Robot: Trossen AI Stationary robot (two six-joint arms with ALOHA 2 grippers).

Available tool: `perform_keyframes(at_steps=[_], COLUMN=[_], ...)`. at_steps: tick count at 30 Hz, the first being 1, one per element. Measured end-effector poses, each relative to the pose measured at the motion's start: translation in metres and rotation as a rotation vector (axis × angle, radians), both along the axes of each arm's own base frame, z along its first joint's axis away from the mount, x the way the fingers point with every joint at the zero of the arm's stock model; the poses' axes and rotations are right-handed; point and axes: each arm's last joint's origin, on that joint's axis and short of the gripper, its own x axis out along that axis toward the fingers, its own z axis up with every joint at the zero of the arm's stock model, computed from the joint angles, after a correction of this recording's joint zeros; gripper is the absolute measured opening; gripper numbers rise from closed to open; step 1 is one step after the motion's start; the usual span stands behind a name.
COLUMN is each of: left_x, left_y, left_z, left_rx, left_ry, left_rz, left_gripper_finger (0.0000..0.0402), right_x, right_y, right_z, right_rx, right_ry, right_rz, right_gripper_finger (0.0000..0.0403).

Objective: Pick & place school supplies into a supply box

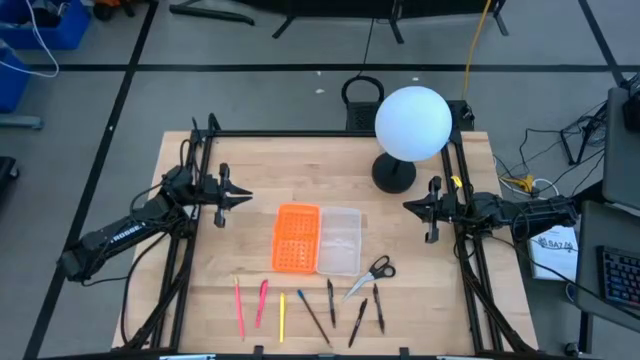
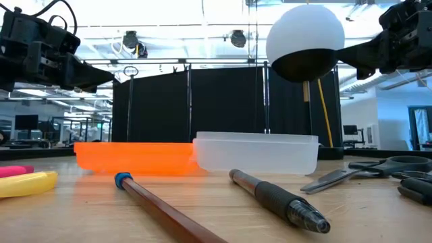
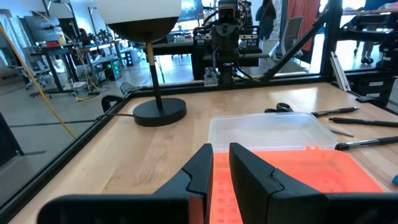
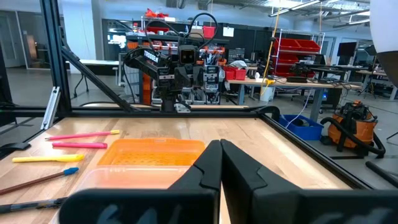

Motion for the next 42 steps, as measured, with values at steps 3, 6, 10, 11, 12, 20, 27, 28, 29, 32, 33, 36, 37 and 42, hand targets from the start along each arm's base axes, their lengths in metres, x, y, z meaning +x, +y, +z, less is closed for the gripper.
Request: perform_keyframes(at_steps=[3,6,10,11,12,20,27,28,29,32,33,36,37,42], left_x=[0.0,0.0,0.0,0.0,0.0,0.0,0.0,0.0,0.0,0.0,0.0,0.0,0.0,0.0001], left_y=[0.0,0.0,0.0,0.0001,0.0,0.0,0.0,0.0,0.0,0.0,0.0001,0.0,0.0,0.0001], left_z=[0.0001,0.0,0.0,0.0,0.0001,0.0,0.0,0.0001,0.0,0.0001,0.0,0.0,0.0,0.0031], left_rx=[0.0,0.0,0.0,0.0,0.0,0.0,0.0,0.0,0.0,0.0,-0.001,0.0,0.0,0.027], left_ry=[0.0,0.0,0.0,0.0,0.0,0.0,0.0,0.0,0.0,0.0,0.0,0.0,0.0,-0.026], left_rz=[0.0,0.0,0.0,0.001,0.0,0.0,0.0,0.0,0.0,0.001,0.001,0.0,0.0,0.0], left_gripper_finger=[0.0063,0.0063,0.0063,0.0063,0.0063,0.0063,0.0063,0.0063,0.0063,0.0063,0.0063,0.0063,0.0063,0.0063], right_x=[0.0,0.0,0.0,0.0,0.0,0.0,0.0,0.0,0.0,0.0,0.0,0.0,0.0,0.0], right_y=[0.0,0.0,0.0,0.0,0.0,0.0,0.0,0.0,0.0,0.0,0.0,0.0,0.0,0.0], right_z=[-0.0001,0.0,0.0,0.0,0.0,-0.0001,0.0,0.0,-0.0001,0.0,-0.0001,0.0,0.0001,0.0001], right_rx=[0.0,0.0,0.0,0.0,0.0,0.0,0.0,0.0,0.0,0.0,0.0,0.0,0.0,0.0], right_ry=[0.0,0.0,0.0,0.0,0.0,0.0,0.0,0.0,0.0,0.0,0.0,0.0,0.0,-0.001], right_rz=[0.0,0.0,0.0,0.0,0.0,0.0,0.0,0.0,0.0,0.0,0.0,0.0,0.0,0.0], right_gripper_finger=[0.0,0.0,0.0,0.0,0.0,0.0,0.0,0.0,0.0,0.0,0.0,0.0,0.0,0.0])
